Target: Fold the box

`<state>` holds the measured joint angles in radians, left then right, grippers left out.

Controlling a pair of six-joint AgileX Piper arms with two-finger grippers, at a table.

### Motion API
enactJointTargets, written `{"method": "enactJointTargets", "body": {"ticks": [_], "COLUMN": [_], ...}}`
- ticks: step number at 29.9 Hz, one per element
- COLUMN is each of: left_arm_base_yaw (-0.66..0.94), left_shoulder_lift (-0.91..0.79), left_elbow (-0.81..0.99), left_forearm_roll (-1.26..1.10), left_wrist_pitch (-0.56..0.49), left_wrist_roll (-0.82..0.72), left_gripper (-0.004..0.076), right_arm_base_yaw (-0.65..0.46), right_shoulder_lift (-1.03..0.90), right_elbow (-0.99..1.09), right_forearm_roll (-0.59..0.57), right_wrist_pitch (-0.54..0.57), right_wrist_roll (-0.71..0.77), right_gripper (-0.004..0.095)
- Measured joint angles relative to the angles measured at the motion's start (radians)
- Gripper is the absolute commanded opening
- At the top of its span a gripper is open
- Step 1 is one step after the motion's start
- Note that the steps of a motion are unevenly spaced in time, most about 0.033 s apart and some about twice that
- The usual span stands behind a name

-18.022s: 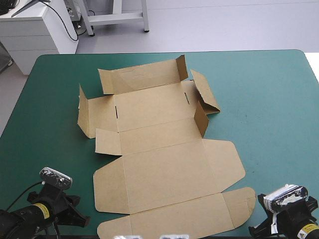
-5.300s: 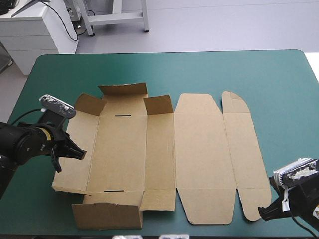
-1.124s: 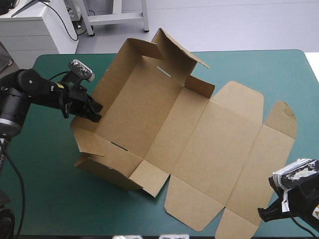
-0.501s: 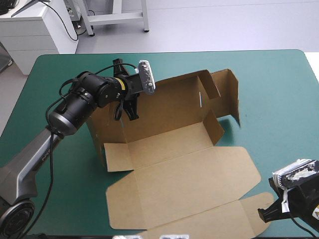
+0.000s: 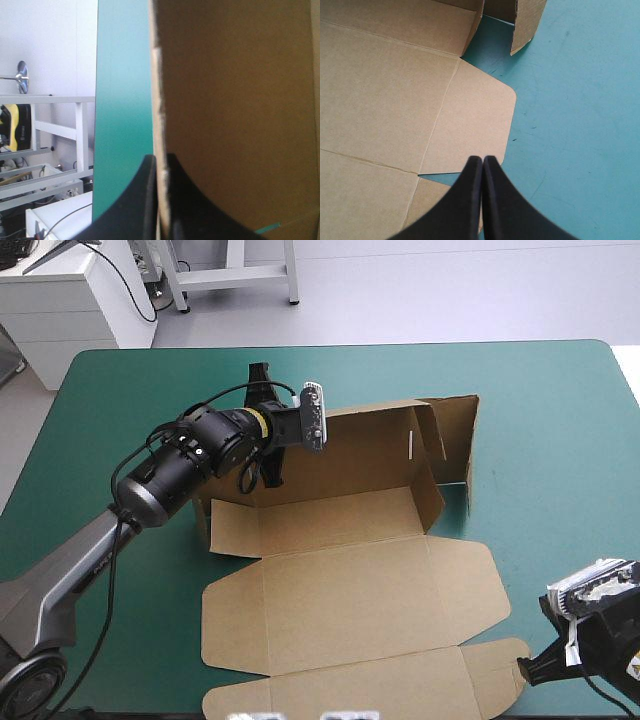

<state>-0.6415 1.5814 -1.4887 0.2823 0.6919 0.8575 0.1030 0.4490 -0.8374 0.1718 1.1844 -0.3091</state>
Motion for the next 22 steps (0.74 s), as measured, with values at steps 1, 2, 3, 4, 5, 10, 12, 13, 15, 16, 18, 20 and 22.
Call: {"method": "enactJointTargets", "body": {"ticks": [1,2,3,4,5,10,12,13,15,16,18,20,22], "left_arm_base_yaw": [0.0,-0.002,-0.005,-0.009,-0.016,-0.039,-0.04,-0.04,-0.043,-0.047,-0.057,-0.067,-0.075], "left_shoulder_lift": [-0.009,-0.023,-0.038,-0.053,-0.069,-0.125,-0.136,-0.138,-0.14,-0.141,-0.142,-0.142,-0.142], "left_elbow": [0.028,0.057,0.087,0.111,0.14,0.257,0.299,0.317,0.348,0.364,0.39,0.411,0.423], "left_forearm_roll": [0.012,0.025,0.044,0.063,0.09,0.274,0.372,0.434,0.551,0.619,0.739,0.859,0.957], "left_wrist_pitch": [-0.024,-0.054,-0.086,-0.115,-0.141,-0.243,-0.265,-0.272,-0.279,-0.282,-0.296,-0.31,-0.33], "left_wrist_roll": [-0.001,-0.004,-0.011,-0.02,-0.039,-0.194,-0.267,-0.316,-0.419,-0.48,-0.589,-0.697,-0.788], "left_gripper": [-0.0008,-0.0008,-0.0008,-0.0008,-0.0008,-0.0008,-0.0008,-0.0008,-0.0008,-0.0008,-0.0008,-0.0008,-0.0008], "right_arm_base_yaw": [0.0,0.0,0.0,0.0,0.0,0.0,0.0,0.0,0.0,0.0,0.0,0.0,0.0], "right_shoulder_lift": [0.0,0.0,0.0,0.0,0.0,0.0,0.0,0.0,0.0,0.0,0.0,0.007,0.025], "right_elbow": [0.0,0.0,0.0,0.0,0.0,0.0,0.0,0.0,0.0,0.0,0.0,0.0,0.0], "right_forearm_roll": [0.0,0.0,0.0,0.0,0.0,0.008,0.016,0.017,0.018,0.019,0.019,0.019,0.019], "right_wrist_pitch": [0.0,0.0,0.0,-0.001,-0.004,-0.056,-0.08,-0.093,-0.12,-0.138,-0.163,-0.191,-0.214], "right_wrist_roll": [0.003,0.006,0.009,0.011,0.012,0.015,0.018,0.027,0.045,0.057,0.067,0.071,0.078], "right_gripper": [-0.0021,-0.0021,-0.0021,-0.0021,-0.0021,-0.0019,-0.0019,-0.0019,-0.0019,-0.0019,-0.0019,-0.0019,-0.0019]}}
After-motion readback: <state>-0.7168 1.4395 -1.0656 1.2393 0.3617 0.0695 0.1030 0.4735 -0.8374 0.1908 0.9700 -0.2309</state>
